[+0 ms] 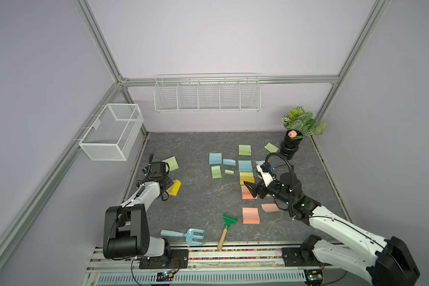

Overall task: Tear off pages from different memo pads
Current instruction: Move the memo pad to the center of the board.

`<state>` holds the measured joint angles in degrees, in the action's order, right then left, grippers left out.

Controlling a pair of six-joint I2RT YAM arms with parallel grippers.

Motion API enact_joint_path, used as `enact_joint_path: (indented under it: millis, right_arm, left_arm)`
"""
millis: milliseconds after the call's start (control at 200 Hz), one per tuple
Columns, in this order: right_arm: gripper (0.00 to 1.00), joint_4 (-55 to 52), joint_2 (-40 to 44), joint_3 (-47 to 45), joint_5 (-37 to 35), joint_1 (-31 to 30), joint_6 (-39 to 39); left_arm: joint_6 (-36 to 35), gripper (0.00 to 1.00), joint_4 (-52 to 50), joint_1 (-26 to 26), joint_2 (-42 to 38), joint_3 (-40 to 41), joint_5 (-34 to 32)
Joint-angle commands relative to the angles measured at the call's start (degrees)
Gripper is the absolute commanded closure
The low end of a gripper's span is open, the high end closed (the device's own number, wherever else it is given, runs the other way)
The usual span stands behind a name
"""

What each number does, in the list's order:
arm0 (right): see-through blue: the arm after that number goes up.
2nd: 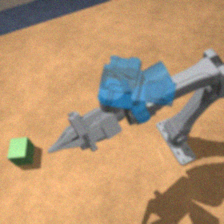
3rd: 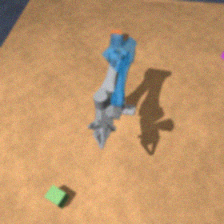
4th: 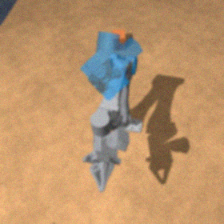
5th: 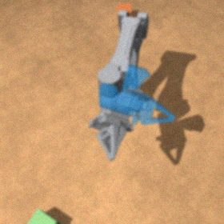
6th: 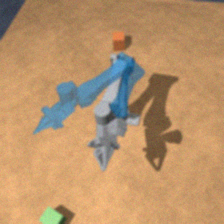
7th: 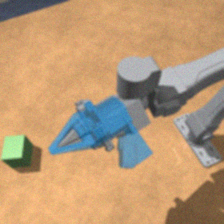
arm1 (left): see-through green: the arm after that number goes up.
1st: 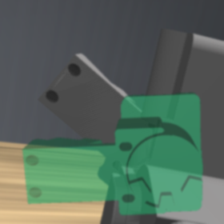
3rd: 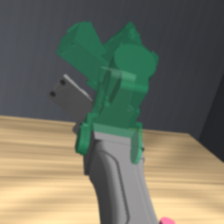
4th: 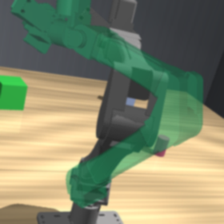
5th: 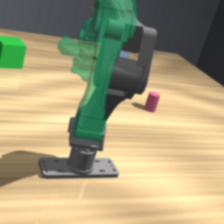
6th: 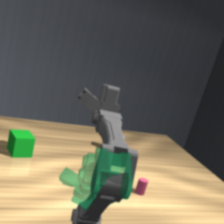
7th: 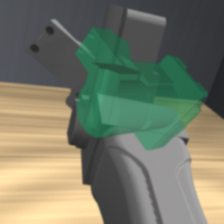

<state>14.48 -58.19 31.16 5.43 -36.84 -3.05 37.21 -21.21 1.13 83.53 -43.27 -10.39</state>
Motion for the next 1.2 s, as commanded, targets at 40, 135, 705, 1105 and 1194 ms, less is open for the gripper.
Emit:
enact_joint_path:
  millis: [40, 135, 705, 1105, 1194]
  right_arm:
    - [0.11, 1.8, -0.5, 0.5, 0.5, -0.1, -0.9]
    - [0.11, 1.8, -0.8, 0.5, 0.5, -0.1, -0.7]
    - [0.11, 1.4, -0.4, 0.6, 0.2, -0.1, -0.4]
    - [0.11, 1.0, -0.3, 0.6, -0.3, -0.1, -0.6]
    - [0.11, 1.0, -0.3, 0.5, -0.7, -0.1, -0.6]
  left_arm:
    - [-1.2, 0.39, 2.8, 0.1, 1.6, -1.3, 4.0]
    - [-1.9, 0.44, 3.4, 0.1, 2.8, -1.5, 6.7]
    - [-3.5, 0.54, 1.4, -4.7, 7.6, -1.9, 10.1]
    - [0.3, 0.54, 5.2, -13.2, 2.4, 5.4, 14.8]
    - [0.7, 0.54, 6.0, -16.2, 4.3, 5.6, 14.4]
